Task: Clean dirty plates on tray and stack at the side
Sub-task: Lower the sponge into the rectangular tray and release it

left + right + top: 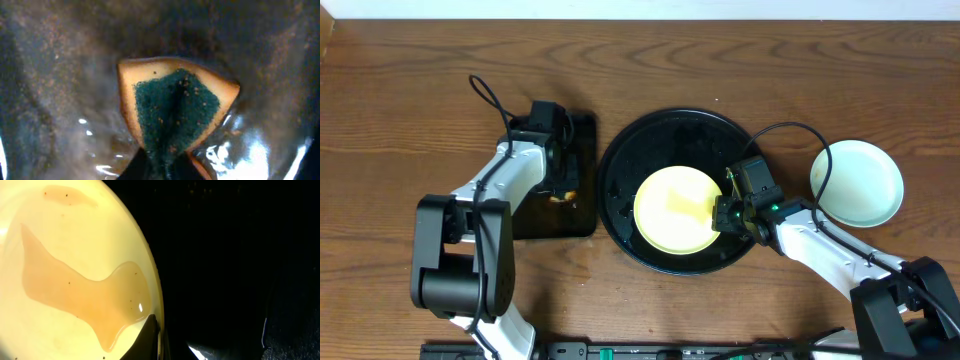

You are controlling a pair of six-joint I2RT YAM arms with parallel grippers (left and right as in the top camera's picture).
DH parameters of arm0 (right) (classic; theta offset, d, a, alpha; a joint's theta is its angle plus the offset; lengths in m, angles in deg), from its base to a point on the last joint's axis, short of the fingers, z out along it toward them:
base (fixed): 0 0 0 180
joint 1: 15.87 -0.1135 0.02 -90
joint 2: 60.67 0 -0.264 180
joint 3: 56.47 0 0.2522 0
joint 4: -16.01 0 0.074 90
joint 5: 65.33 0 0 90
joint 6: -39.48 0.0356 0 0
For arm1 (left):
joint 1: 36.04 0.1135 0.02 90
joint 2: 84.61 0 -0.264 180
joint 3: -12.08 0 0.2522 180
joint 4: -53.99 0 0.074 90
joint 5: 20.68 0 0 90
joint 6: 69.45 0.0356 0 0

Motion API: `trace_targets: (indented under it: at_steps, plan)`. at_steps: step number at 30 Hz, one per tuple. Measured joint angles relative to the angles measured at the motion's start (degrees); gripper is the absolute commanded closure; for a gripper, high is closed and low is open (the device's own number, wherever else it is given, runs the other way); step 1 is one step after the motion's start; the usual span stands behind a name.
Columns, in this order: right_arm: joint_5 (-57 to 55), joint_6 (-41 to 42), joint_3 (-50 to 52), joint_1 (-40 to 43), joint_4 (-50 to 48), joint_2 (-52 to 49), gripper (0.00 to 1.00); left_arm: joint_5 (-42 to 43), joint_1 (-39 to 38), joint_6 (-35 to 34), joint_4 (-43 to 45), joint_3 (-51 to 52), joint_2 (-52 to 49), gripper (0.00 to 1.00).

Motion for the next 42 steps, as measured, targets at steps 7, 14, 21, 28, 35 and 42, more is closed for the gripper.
trace_targets:
  at_steps: [7, 14, 21, 28, 35, 42]
  plan:
    - [0.0, 0.0, 0.0, 0.0, 0.0, 0.0, 0.99, -2.1, 0.0, -0.3, -1.8, -0.4, 2.5, 0.55]
    - [0.0, 0.0, 0.0, 0.0, -0.1, 0.0, 0.99, -2.6, 0.0, -0.6, -0.5, -0.5, 12.3, 0.59]
    - [0.0, 0.0, 0.0, 0.0, -0.1, 0.0, 0.99, -2.8, 0.0, -1.0, -0.4, -0.5, 11.9, 0.86]
    - [0.0, 0.0, 0.0, 0.0, 0.0, 0.0, 0.99, -2.8, 0.0, -1.0, 3.1, 2.1, 11.7, 0.85]
    - [0.0, 0.0, 0.0, 0.0, 0.0, 0.0, 0.99, -2.8, 0.0, -1.0, 5.2, 2.5, 4.2, 0.86]
    - [0.0, 0.0, 0.0, 0.0, 0.0, 0.0, 0.99, -3.9, 0.1, -1.2, 6.0, 2.3, 0.8, 0.65]
